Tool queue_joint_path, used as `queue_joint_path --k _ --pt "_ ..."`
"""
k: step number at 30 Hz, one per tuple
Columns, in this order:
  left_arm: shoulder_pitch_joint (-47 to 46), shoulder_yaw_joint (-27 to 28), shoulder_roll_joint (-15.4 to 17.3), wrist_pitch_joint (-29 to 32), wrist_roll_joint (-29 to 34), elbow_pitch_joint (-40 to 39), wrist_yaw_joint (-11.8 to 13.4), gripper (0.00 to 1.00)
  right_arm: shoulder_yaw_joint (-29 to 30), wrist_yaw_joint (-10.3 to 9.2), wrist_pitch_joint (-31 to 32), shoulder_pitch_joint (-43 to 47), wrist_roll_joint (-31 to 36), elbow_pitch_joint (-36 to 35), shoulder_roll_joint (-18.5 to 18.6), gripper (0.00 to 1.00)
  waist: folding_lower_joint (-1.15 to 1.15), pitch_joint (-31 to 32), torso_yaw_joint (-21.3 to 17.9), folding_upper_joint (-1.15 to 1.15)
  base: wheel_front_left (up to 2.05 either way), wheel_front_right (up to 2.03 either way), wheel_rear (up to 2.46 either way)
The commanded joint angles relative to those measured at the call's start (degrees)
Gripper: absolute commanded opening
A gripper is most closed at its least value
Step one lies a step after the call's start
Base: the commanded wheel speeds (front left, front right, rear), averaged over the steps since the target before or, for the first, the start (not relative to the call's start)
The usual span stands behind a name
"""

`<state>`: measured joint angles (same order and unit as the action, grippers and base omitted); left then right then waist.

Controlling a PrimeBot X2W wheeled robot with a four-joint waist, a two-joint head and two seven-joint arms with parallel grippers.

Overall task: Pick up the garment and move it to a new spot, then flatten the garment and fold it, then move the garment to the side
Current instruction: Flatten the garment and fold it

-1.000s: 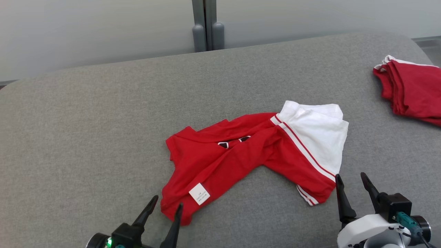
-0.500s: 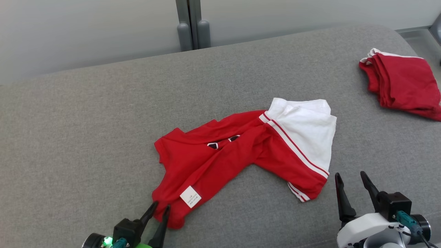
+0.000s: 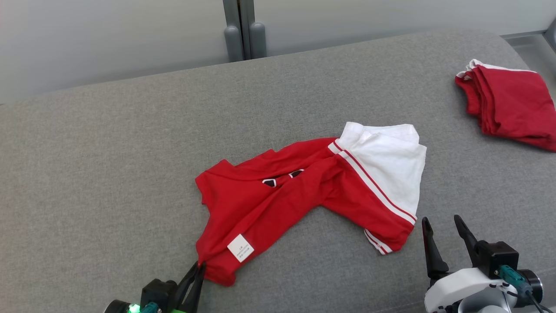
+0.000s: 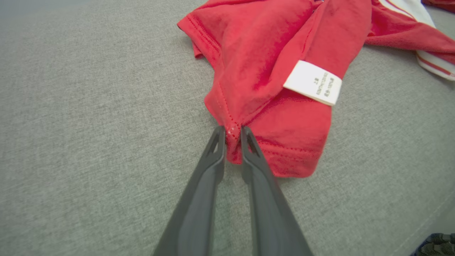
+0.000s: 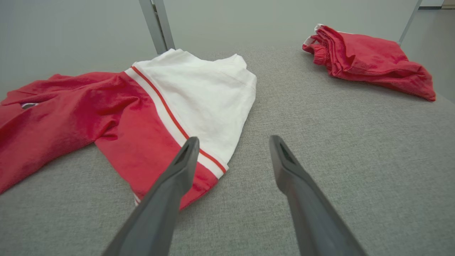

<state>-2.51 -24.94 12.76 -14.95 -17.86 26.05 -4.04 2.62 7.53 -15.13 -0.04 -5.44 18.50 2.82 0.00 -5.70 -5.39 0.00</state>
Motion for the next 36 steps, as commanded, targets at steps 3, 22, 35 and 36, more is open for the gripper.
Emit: queue_joint_path --k 3,22,35,36 --pt "-1.13 -0.04 -0.11 -0.22 -0.53 0.31 -0.32 0.00 0.11 -0.09 0.00 -0.16 -0.01 -0.04 0.13 1.00 0.00 0.11 -0.10 0.00 0.00 0.00 0.00" --pt "-5.10 2.78 5.42 3.24 2.56 -16.25 3.64 0.00 0.29 -0.09 0.00 0.62 -0.64 0.56 0.14 1.00 0.00 2.45 3.59 0.00 0.00 0.00 0.00" --pt "10.03 -2.19 4.48 4.65 1.16 -19.10 5.07 0.00 1.08 -0.09 0.00 3.42 -1.12 0.77 0.13 1.00 0.00 3.82 5.46 0.00 0.00 0.00 0.00" --pt "10.90 -2.52 4.14 4.51 1.01 -18.75 5.08 0.00 1.13 -0.09 0.00 3.37 -0.97 0.78 0.14 1.00 0.00 3.90 5.66 0.00 0.00 0.00 0.00"
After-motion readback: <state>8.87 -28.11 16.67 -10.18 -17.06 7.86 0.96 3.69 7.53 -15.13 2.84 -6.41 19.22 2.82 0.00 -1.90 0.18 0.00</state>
